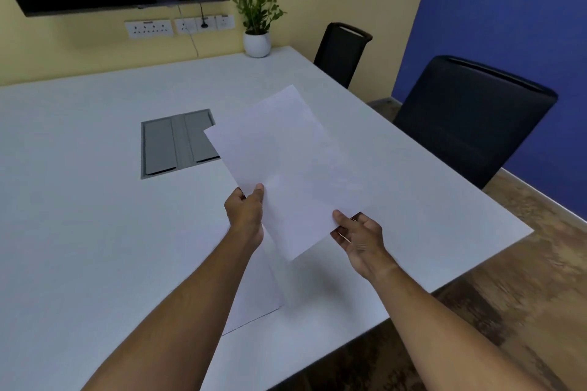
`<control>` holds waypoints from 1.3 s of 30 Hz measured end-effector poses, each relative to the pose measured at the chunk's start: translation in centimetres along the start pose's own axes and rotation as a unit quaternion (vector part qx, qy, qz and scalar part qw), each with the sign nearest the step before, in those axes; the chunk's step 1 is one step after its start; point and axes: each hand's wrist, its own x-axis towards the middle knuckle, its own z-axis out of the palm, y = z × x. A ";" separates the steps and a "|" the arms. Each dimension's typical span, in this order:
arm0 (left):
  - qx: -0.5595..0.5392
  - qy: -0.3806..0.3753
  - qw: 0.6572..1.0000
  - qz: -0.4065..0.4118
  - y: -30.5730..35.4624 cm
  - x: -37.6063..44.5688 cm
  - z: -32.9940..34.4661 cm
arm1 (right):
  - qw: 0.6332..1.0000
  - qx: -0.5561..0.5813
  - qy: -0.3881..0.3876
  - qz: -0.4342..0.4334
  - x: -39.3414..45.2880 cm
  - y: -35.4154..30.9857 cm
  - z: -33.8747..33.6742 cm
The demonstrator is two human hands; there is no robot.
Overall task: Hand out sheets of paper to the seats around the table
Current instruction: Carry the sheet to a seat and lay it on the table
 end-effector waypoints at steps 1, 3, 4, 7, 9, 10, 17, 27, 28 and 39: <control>-0.002 -0.008 1.000 0.000 -0.2 -0.6 1.0 | 1.000 -0.006 -0.001 -0.006 0.2 -0.9 -1.0; 0.001 -0.020 1.000 0.001 -0.6 -1.6 3.1 | 1.000 -0.017 -0.003 -0.022 0.7 -3.0 -3.4; 0.004 -0.023 1.000 0.004 -0.8 -2.1 4.1 | 0.999 -0.023 -0.008 -0.028 0.9 -4.2 -4.8; -0.007 -0.023 1.000 0.013 -0.7 -2.9 7.2 | 0.998 -0.040 -0.028 -0.036 2.1 -7.9 -9.3; -0.013 -0.018 1.000 0.019 -0.6 -3.0 8.7 | 0.997 -0.058 -0.032 -0.030 3.1 -10.4 -12.2; -0.018 -0.017 0.999 0.020 -0.6 -3.0 9.4 | 0.997 -0.060 -0.034 -0.028 3.6 -11.6 -13.5; 0.058 -0.053 0.997 -0.016 -1.4 -2.4 12.8 | 0.996 -0.078 -0.038 -0.024 7.6 -18.5 -19.3; 0.184 -0.104 0.977 -0.034 -5.8 3.6 21.8 | 0.989 -0.147 -0.026 -0.019 18.4 -24.1 -22.6; 0.183 -0.098 0.978 -0.036 -6.4 4.5 22.8 | 0.987 -0.155 -0.023 -0.022 19.6 -24.7 -22.6; 0.181 -0.016 0.981 -0.060 -11.3 12.0 28.6 | 0.964 -0.265 -0.013 0.008 31.6 -27.0 -23.4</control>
